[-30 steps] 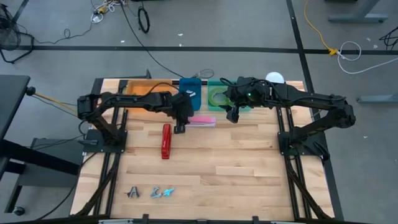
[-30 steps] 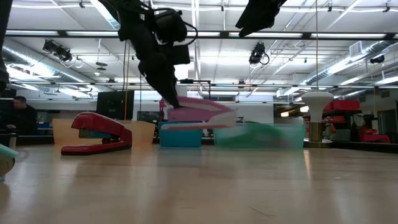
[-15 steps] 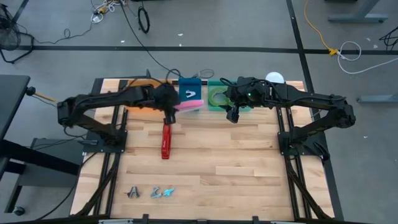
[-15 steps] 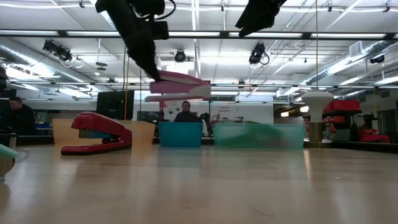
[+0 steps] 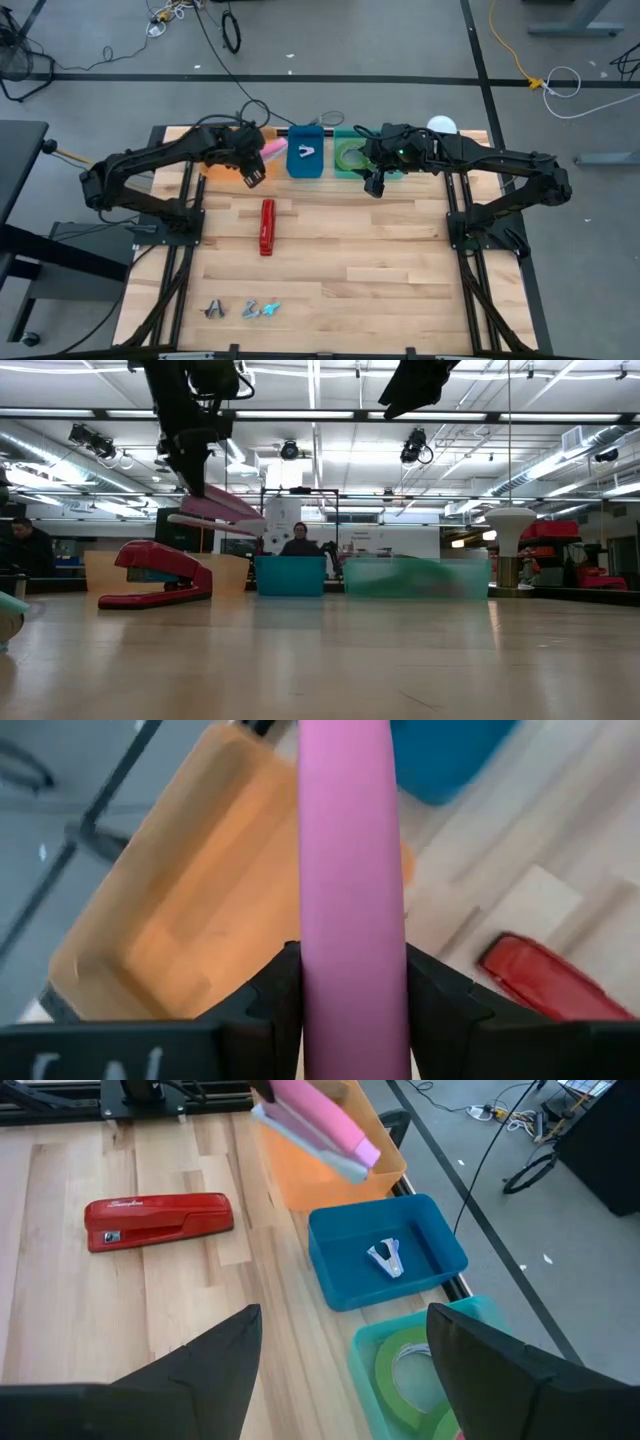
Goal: Pick and place Stapler, Stapler remover, tape
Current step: Put the pink stapler into the orange bin
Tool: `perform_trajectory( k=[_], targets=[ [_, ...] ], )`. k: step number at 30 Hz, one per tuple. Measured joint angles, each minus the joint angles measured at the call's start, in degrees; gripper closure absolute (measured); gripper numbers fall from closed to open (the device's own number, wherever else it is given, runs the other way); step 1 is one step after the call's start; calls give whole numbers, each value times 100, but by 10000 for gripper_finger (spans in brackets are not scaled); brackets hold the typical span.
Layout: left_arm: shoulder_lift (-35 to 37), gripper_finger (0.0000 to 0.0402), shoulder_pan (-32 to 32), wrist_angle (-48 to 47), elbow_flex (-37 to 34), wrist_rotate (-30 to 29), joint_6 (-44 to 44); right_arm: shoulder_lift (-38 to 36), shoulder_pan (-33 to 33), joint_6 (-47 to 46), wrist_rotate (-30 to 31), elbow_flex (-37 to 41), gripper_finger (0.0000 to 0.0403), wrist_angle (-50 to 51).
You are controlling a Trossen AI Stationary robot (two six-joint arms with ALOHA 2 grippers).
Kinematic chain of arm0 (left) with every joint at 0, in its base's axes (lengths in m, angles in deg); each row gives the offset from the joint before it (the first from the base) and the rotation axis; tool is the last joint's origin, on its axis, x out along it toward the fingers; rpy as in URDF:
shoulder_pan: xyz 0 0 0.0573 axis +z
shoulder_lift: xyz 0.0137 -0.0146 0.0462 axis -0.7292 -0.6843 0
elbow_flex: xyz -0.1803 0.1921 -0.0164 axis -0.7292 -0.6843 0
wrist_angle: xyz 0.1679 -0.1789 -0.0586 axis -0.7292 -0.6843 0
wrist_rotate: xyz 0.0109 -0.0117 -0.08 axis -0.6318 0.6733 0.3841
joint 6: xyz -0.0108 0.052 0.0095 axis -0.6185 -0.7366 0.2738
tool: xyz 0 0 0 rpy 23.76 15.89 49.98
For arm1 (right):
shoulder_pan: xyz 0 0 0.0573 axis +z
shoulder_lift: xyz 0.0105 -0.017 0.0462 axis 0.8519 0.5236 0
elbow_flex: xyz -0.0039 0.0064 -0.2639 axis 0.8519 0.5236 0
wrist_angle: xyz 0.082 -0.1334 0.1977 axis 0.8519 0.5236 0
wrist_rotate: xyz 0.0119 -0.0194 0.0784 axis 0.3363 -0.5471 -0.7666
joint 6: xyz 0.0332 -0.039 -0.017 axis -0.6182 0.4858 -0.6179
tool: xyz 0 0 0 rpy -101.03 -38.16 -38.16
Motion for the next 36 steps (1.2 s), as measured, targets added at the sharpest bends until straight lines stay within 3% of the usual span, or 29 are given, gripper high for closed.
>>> perform_trajectory(
  k=[17,36],
  targets=[
    [-107,252,890,-30,2,-48,1975,0,-2,0,-2,0,121,0],
    [-1426,255,1028,580,2,140,2148,0,0,0,-4,0,121,2]
  ],
)
